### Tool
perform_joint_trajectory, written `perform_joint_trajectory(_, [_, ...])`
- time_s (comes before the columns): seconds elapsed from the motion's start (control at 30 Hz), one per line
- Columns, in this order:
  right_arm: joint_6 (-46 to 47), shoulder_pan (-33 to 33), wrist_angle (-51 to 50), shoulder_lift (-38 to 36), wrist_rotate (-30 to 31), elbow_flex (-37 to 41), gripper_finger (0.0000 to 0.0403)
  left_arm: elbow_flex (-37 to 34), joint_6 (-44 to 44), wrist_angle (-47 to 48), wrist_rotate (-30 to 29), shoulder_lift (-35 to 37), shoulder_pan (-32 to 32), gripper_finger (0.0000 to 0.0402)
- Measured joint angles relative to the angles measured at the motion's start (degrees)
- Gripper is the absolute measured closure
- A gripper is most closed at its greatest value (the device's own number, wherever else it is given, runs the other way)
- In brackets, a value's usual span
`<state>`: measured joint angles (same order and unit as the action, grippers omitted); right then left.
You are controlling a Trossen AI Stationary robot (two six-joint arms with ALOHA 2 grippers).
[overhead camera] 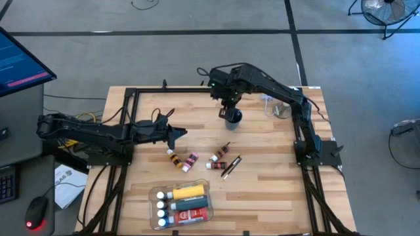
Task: Pick & Place Paint Supplies
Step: Put the paint brush into the blue cup
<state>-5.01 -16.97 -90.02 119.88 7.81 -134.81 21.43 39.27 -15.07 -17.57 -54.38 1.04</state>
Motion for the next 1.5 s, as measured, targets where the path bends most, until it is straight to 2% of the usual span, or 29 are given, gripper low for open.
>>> perform_joint_trajectory(0.83, [6.1, -1.1, 0.0, -9.8, 0.0, 0.0, 0.0403, 0.0, 0.0, 0.0, 0.0, 0.0, 0.0, 0.0401])
perform_joint_trajectory(1.5, [9.2, 1.7, 0.0, -10.2, -0.5, 0.1, 0.0403, 0.0, 1.4, 0.0, 0.0, 0.0, 0.0, 0.0401])
